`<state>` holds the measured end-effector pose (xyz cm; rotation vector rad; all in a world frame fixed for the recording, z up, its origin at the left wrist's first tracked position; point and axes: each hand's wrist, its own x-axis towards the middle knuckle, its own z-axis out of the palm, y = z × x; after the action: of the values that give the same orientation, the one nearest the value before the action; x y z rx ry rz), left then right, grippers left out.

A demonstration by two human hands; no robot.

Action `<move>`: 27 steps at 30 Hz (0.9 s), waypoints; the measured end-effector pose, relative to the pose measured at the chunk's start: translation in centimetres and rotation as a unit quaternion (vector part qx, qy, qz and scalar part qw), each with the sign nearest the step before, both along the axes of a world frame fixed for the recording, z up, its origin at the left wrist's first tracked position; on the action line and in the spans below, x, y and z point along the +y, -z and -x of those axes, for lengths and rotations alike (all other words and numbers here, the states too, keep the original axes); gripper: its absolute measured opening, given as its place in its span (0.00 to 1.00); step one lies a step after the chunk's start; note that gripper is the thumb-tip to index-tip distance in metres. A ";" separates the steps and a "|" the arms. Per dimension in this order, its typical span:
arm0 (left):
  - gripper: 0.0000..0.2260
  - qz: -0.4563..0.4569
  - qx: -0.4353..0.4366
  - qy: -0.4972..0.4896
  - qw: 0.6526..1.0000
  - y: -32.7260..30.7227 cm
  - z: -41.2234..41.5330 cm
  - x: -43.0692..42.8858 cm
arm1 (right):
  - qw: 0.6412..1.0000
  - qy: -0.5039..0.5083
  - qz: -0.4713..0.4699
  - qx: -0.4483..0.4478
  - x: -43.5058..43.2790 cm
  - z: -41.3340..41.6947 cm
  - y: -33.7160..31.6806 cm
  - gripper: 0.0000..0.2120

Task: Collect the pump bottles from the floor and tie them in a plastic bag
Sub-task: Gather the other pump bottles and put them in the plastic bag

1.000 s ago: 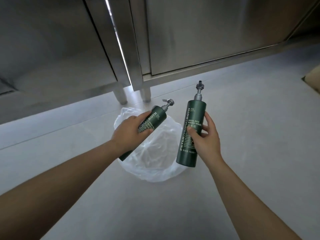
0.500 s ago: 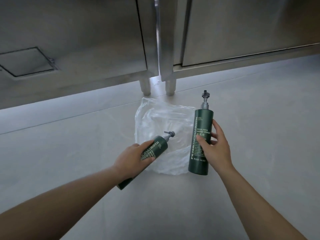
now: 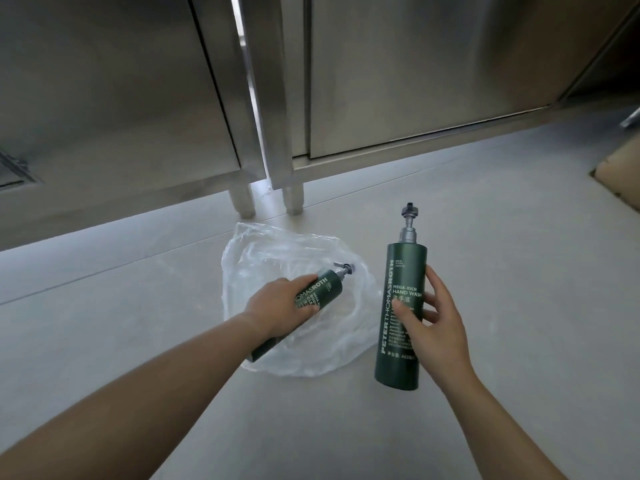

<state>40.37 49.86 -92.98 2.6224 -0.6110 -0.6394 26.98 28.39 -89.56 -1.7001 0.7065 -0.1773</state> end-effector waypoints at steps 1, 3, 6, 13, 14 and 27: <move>0.27 -0.014 -0.001 0.008 1.000 0.5 0.1 -0.3 | 1.000 0.004 -0.001 -0.001 -0.3 0.3 -0.1 0.32; 0.27 -0.027 -0.005 0.027 0.999 1.2 0.3 -0.4 | 1.000 0.009 0.002 -0.005 -0.8 0.8 -0.4 0.32; 0.26 -0.026 0.002 0.054 0.998 1.6 0.6 0.2 | 1.000 0.014 0.008 -0.009 -1.1 1.2 -0.6 0.32; 0.29 0.012 -0.006 0.095 0.995 0.9 -1.1 -1.0 | 1.000 0.025 0.008 -0.008 -0.8 1.7 -0.8 0.32; 0.29 0.038 0.005 0.095 0.995 0.7 -1.3 -1.3 | 1.000 0.025 0.008 -0.007 -0.7 1.7 -0.9 0.32; 0.26 0.106 -0.133 -0.205 0.964 1.8 -2.4 5.9 | 1.000 0.001 0.002 0.016 1.7 0.9 0.9 0.32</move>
<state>42.73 55.79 -94.77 2.5330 -0.1774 -0.0896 26.07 30.13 -90.41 -1.7085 0.7319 -0.1538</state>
